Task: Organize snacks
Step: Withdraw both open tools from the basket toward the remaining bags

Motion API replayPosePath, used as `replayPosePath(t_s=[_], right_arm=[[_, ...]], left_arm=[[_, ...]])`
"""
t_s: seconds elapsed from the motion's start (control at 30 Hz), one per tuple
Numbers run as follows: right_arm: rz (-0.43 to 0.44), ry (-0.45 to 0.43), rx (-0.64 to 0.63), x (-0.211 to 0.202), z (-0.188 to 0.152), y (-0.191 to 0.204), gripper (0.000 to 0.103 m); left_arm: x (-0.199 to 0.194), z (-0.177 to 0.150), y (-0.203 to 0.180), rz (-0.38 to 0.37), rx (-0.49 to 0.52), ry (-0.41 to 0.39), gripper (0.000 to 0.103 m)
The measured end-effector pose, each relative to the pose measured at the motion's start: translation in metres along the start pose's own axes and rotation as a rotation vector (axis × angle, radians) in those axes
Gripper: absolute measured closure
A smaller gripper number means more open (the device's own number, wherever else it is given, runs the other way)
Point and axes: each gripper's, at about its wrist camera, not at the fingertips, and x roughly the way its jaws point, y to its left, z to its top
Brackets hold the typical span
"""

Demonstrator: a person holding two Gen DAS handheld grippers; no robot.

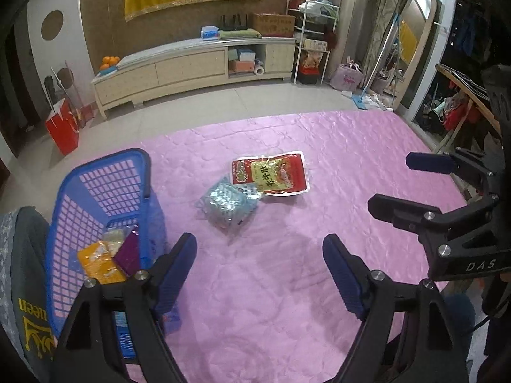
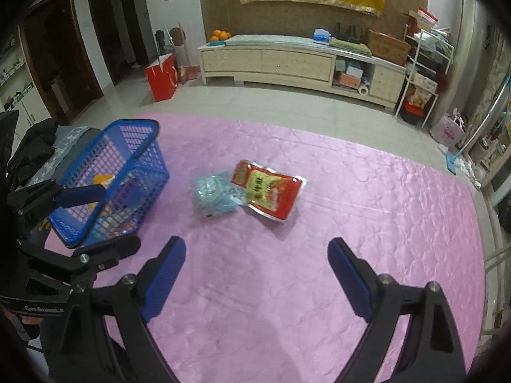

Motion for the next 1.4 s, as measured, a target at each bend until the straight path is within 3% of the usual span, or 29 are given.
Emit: replayPosePath(t_s=[0.6, 0.93, 1.1, 1.4], right_arm=[[0.008, 0.105, 0.062, 0.061, 0.024, -0.046, 0.010], [-0.007, 0.177, 0.081, 0.110, 0.045, -0.058, 0.010], [-0.009, 0.200, 0.076, 0.135, 0.051, -0.061, 0.010], [0.005, 0.215, 0.150, 0.171, 0.052, -0.059, 0.010]], left_arm=[[0.071, 0.034, -0.006, 0.055, -0.091, 0.124, 0.024], [0.124, 0.055, 0.010, 0.073, -0.182, 0.189, 0.024], [0.155, 0.055, 0.027, 0.052, -0.282, 0.227, 0.024], [0.197, 0.046, 0.041, 0.118, -0.326, 0.250, 0.024]])
